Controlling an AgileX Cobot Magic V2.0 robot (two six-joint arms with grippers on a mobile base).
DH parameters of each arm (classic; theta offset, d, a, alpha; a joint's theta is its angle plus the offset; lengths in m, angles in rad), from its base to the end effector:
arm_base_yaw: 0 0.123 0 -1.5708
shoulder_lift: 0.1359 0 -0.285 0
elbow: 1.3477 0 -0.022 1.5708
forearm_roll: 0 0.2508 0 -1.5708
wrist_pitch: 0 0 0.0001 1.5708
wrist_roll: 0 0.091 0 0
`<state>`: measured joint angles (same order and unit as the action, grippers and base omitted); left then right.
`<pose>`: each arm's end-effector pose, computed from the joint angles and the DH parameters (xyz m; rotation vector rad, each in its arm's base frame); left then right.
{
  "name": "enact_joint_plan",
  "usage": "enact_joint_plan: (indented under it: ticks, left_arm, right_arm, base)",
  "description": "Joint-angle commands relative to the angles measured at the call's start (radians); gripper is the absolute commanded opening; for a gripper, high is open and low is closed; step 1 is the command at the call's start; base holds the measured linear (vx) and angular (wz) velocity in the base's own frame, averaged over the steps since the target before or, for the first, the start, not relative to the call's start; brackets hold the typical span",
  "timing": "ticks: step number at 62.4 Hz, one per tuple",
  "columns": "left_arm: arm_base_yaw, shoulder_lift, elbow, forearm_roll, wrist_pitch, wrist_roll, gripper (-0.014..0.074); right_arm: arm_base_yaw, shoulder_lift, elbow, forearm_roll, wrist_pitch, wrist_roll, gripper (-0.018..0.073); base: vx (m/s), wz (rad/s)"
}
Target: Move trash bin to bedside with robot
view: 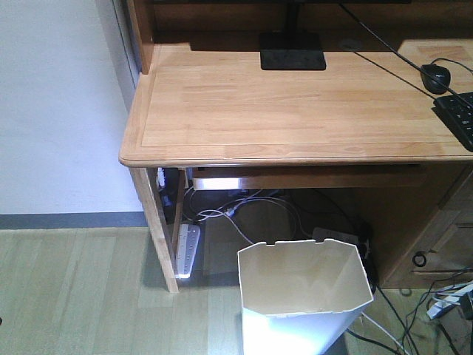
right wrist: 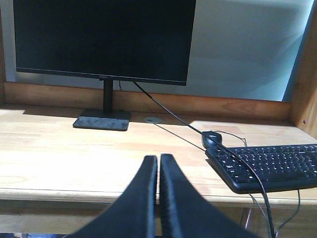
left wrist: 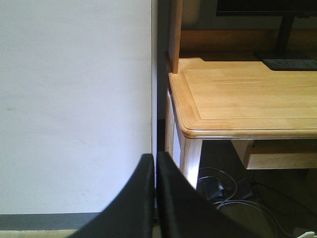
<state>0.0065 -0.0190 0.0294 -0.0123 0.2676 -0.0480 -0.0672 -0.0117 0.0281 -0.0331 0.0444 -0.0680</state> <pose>0.0546 0.0001 0.1801 -0.0561 1.7609 -0.0417 0.0566 -0.0040 0.2003 -0.0250 1.5457 -0.1345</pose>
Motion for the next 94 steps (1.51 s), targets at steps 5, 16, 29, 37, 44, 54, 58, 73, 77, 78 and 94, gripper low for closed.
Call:
enact_joint_plan:
  ticks: [5,16,29,37,44,54,58,73,77,78,94]
  left_arm:
    - [-0.003,-0.01,0.029,-0.004,-0.074,-0.008,-0.0006]
    - [-0.003,-0.01,0.029,-0.004,-0.074,-0.008,-0.0006]
    - [-0.003,-0.01,0.029,-0.004,-0.074,-0.008,-0.0006]
    - [-0.003,-0.01,0.029,-0.004,-0.074,-0.008,-0.0006]
    - [-0.003,-0.01,0.029,-0.004,-0.074,-0.008,-0.0006]
    - [-0.003,-0.01,0.029,-0.004,-0.074,-0.008,-0.0006]
    - [-0.003,-0.01,0.029,-0.004,-0.074,-0.008,-0.0006]
    - [-0.003,-0.01,0.029,-0.004,-0.074,-0.008,-0.0006]
    - [-0.003,-0.01,0.029,-0.004,-0.074,-0.008,-0.0006]
    - [-0.003,-0.01,0.029,-0.004,-0.074,-0.008,-0.0006]
    - [-0.003,-0.01,0.029,-0.004,-0.074,-0.008,-0.0006]
  right_arm:
    - [0.002,-0.012,0.018,-0.014,-0.071,-0.006,-0.0011]
    - [0.002,-0.012,0.018,-0.014,-0.081,-0.006,-0.0011]
    - [0.002,-0.012,-0.007,-0.005,-0.114,-0.001,-0.0011]
    - [0.002,0.011,-0.077,-0.004,-0.112,-0.001,-0.0011]
    - [0.002,0.09,-0.155,0.004,-0.1,-0.001,-0.0011]
    - [0.002,0.251,-0.278,0.016,-0.024,-0.001,-0.0011]
    - [0.002,0.317,-0.322,0.024,0.011,-0.001,-0.0011]
    - [0.002,0.468,-0.358,0.063,0.018,-0.003,-0.0011]
    - [0.002,0.489,-0.358,0.073,0.018,-0.001,-0.0011]
    - [0.002,0.493,-0.358,0.073,0.02,-0.001,-0.0011]
    - [0.002,0.547,-0.358,0.072,0.021,-0.005,0.0031]
  base:
    - [0.0,0.0]
    - [0.0,0.0]
    - [0.0,0.0]
    - [0.0,0.0]
    - [0.0,0.0]
    - [0.0,0.0]
    - [0.0,0.0]
    - [0.0,0.0]
    - [0.0,0.0]
    - [0.0,0.0]
    - [0.0,0.0]
